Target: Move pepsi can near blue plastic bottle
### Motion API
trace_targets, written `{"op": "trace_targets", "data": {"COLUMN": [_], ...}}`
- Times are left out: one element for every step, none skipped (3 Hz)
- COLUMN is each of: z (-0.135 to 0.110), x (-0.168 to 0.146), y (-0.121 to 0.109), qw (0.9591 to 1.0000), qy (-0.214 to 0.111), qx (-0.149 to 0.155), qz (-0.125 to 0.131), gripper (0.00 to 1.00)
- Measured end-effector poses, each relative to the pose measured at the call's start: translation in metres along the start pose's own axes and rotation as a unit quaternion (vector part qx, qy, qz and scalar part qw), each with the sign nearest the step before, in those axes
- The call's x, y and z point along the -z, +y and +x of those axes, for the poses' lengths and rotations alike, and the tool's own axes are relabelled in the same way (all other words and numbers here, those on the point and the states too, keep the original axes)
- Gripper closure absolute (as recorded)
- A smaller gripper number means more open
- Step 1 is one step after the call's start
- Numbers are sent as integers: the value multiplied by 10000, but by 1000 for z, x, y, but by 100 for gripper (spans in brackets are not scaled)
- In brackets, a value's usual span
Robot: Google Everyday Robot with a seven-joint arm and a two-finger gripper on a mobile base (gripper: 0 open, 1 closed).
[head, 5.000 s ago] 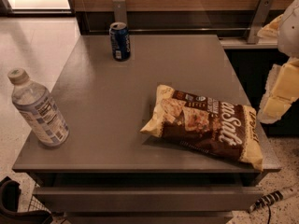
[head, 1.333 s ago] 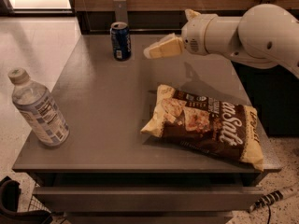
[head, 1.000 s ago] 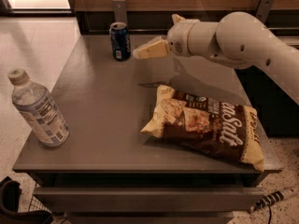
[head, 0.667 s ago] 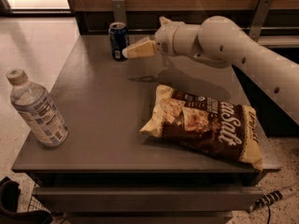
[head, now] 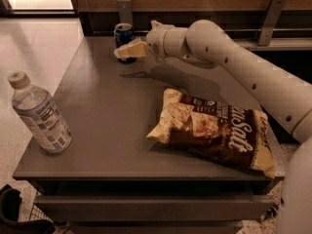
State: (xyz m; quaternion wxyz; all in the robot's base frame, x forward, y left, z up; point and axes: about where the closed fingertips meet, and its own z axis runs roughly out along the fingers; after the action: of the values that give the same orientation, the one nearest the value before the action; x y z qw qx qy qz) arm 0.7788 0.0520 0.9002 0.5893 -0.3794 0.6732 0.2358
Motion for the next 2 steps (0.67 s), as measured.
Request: {"op": "trace_targets", "data": {"z": [2,2], "x": [-21,-34], "y": [2,4], "qw": [9998,9994], "qy": [-44,-120], "qx": [-136,-234], "qz": [-119,-214], "gripper": [0,15]}}
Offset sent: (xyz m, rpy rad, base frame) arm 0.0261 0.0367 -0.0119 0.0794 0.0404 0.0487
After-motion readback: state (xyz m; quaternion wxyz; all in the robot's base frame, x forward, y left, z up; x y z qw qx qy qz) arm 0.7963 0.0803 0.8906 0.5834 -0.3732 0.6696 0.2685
